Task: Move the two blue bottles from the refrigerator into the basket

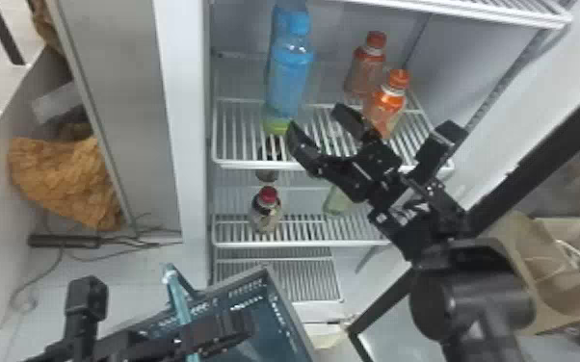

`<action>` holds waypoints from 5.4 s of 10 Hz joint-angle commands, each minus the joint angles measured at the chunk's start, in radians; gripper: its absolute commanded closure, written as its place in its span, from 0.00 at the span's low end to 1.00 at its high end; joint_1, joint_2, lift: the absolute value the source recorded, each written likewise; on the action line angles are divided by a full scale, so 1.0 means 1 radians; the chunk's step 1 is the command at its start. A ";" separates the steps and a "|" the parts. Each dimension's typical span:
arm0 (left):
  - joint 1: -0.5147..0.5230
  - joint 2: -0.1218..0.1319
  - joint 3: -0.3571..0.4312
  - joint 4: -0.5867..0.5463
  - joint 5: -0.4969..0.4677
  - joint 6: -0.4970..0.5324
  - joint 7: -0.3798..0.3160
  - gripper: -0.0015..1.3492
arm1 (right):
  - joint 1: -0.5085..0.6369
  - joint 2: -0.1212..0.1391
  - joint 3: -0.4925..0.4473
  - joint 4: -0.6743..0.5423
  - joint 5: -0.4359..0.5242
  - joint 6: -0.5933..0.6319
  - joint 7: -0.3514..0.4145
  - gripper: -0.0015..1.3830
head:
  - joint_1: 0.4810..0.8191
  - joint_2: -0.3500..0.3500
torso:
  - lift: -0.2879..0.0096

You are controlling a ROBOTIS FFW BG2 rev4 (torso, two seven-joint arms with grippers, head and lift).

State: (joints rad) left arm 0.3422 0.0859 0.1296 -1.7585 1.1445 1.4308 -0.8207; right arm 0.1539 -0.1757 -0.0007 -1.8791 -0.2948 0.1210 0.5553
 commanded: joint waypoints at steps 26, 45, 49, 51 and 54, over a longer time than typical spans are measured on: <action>-0.013 0.002 -0.008 0.007 0.000 -0.002 0.000 0.89 | -0.196 -0.015 0.092 0.128 0.038 0.068 -0.069 0.92 | 0.63 0.31 | 0.93; -0.018 -0.005 0.014 0.010 -0.006 -0.022 0.003 0.89 | 0.359 -0.030 -0.023 -0.446 -0.042 0.426 0.124 0.92 | 0.63 0.31 | 0.93; -0.043 -0.002 0.008 0.012 -0.002 -0.034 0.005 0.89 | 0.420 -0.033 -0.019 -0.454 -0.060 0.517 0.166 0.92 | 0.63 0.34 | 0.93; -0.048 0.000 0.008 0.012 0.000 -0.039 0.005 0.89 | 0.440 -0.034 -0.021 -0.449 -0.054 0.551 0.190 0.92 | 0.63 0.35 | 0.93; -0.050 0.002 0.010 0.012 0.002 -0.042 0.006 0.89 | 0.460 -0.041 -0.021 -0.434 -0.050 0.578 0.206 0.92 | 0.63 0.35 | 0.93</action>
State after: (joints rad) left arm 0.2920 0.0863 0.1392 -1.7459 1.1465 1.3890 -0.8145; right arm 0.6124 -0.2153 -0.0226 -2.3203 -0.3456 0.6982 0.7616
